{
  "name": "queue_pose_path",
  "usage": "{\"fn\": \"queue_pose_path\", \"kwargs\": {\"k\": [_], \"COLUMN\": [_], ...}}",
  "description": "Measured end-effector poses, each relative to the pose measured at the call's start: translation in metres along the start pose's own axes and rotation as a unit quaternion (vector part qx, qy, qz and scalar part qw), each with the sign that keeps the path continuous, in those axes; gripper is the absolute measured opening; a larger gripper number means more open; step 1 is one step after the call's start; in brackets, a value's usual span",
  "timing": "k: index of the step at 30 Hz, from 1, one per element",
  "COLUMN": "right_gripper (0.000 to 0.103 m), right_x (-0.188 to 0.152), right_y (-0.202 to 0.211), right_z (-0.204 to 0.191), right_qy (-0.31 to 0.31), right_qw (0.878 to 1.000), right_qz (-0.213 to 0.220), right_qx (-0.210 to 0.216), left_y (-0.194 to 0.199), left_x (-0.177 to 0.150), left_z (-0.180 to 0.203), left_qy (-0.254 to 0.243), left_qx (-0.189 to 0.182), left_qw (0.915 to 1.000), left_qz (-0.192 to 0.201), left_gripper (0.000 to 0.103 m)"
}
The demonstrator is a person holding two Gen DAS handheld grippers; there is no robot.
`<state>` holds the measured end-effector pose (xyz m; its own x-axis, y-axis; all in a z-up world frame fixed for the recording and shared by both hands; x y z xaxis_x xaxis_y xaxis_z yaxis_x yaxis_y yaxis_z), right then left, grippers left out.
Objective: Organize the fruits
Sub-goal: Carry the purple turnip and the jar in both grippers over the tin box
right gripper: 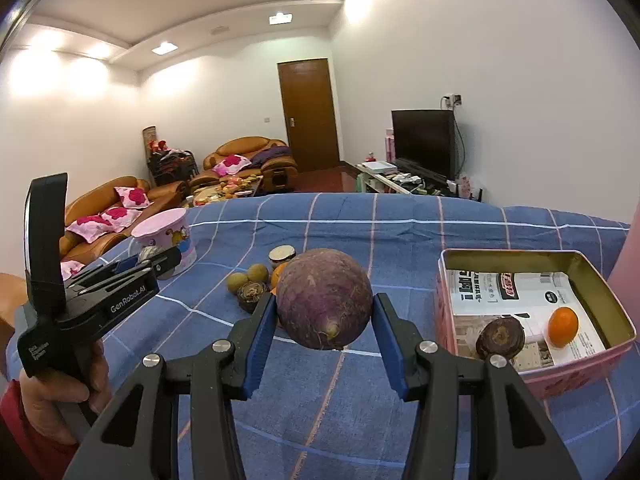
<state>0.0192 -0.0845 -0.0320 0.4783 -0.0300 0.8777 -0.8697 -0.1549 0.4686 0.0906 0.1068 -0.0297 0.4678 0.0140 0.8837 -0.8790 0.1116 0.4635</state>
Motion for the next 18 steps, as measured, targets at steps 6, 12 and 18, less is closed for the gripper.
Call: {"fn": "queue_pose_path", "kwargs": {"k": [6, 12, 18], "right_gripper": [0.05, 0.05, 0.05], "right_x": [0.0, 0.001, 0.003], "right_y": [0.001, 0.005, 0.014], "right_z": [0.014, 0.03, 0.051], "right_qy": [-0.013, -0.024, -0.031], "right_qw": [1.0, 1.0, 1.0], "right_qz": [-0.006, -0.006, 0.001], "right_qx": [0.018, 0.014, 0.006], "left_y": [0.01, 0.012, 0.012], "left_x": [-0.002, -0.006, -0.008], "left_z": [0.013, 0.039, 0.07], "left_qy": [0.004, -0.006, -0.003], "left_qx": [0.001, -0.005, -0.02], "left_qw": [1.0, 1.0, 0.9998], "left_qz": [0.005, 0.004, 0.002], "left_gripper": [0.031, 0.031, 0.031]}}
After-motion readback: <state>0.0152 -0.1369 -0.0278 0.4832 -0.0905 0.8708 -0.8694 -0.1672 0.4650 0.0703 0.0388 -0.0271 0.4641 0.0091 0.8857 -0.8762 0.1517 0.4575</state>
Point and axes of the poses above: each gripper's, at about its wrist camera, not at the fingertips, and y roughly against the way its jaws point, z to its right, x to its top, the point moved 7 cm from there along -y, roughly the way its jaws point, and after that the axes turned 1 degree about -z, right-handed, at the moved point
